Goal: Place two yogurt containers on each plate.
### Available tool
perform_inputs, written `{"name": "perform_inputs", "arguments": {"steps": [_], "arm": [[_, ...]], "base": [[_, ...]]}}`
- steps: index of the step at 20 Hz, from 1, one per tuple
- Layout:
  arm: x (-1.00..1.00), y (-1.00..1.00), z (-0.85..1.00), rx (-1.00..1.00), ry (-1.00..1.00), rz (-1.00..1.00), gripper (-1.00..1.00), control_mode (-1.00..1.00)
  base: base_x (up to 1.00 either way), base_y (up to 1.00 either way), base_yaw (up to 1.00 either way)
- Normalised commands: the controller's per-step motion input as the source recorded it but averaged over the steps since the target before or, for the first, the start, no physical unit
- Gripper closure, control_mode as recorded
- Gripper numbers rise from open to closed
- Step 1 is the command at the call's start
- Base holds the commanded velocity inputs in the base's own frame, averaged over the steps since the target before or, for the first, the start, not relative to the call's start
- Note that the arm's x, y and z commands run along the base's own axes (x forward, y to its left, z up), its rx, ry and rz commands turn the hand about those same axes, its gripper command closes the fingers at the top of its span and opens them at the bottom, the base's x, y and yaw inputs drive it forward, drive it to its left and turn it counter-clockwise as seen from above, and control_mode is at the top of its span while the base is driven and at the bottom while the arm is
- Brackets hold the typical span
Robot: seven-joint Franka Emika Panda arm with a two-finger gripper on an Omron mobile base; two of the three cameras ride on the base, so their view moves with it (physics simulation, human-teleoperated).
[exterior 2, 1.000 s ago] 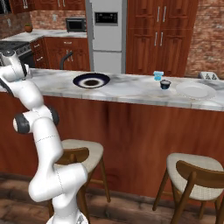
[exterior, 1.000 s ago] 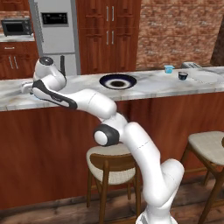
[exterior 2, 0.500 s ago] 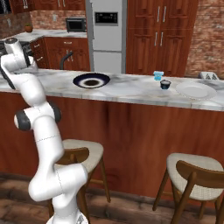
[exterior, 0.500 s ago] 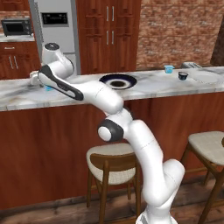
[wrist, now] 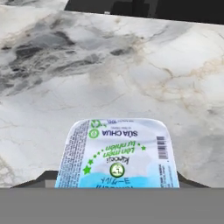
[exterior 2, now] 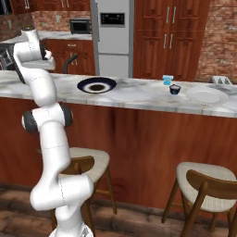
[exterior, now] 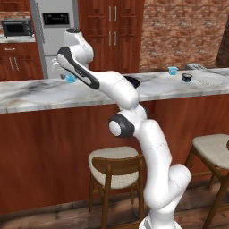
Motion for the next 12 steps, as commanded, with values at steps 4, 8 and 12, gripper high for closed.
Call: {"name": "perform_inputs", "arguments": {"steps": [4,8,12], "arm": [[-0.05,-1.0,-0.31,0.07,0.0,-0.12,1.0,-1.0],[-0.06,-1.0,-0.44,0.1,0.0,-0.09,1.0,-1.0],[0.03,-0.9,0.04,0.1,-0.02,-0.04,1.0,-1.0]], "base": [[0.0,0.0,0.0],[0.0,0.0,0.0],[0.0,0.0,0.0]]}}
